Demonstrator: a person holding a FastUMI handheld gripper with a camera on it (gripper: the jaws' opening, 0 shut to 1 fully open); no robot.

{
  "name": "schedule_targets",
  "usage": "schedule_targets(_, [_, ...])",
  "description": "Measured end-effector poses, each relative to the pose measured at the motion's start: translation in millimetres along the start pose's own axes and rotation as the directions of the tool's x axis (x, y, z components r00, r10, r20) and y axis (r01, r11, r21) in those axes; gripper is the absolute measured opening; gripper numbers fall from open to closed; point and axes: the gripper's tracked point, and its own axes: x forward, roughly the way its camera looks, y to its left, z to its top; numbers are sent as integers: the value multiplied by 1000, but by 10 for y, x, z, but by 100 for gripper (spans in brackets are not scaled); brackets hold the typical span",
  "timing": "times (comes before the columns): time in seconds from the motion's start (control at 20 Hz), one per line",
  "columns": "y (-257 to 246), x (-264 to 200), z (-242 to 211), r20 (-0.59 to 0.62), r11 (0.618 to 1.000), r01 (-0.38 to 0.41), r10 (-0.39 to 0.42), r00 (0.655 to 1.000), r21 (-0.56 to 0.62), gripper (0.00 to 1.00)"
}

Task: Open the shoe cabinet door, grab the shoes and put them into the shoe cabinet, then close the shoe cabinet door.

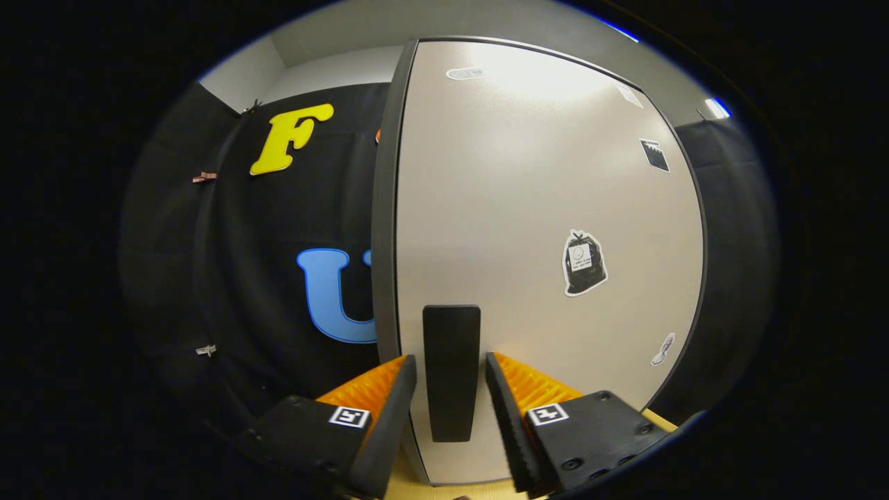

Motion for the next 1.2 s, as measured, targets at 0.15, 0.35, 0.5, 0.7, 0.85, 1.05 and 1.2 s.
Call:
schedule_targets(0.15, [90, -74, 52, 21, 1000, -7, 7, 1000, -27, 38])
schedule_targets(0.35, [-9, -7, 34, 14, 1000, 20, -20, 1000, -3, 31])
schedule_targets(0.5, [-5, -26, 10, -21, 1000, 7, -7, 1000, 21, 19])
schedule_targets(0.7, [5, -144, 26, -34, 1000, 0, 1, 999, 14, 19])
schedule_targets(0.85, [19, -275, 80, -29, 1000, -16, 16, 999, 23, 18])
schedule_targets(1.05, [-27, -482, 119, -14, 999, -24, 24, 1000, 35, 18])
schedule_targets(1.2, [-87, -665, 157, -14, 997, -55, 56, 998, 62, 13])
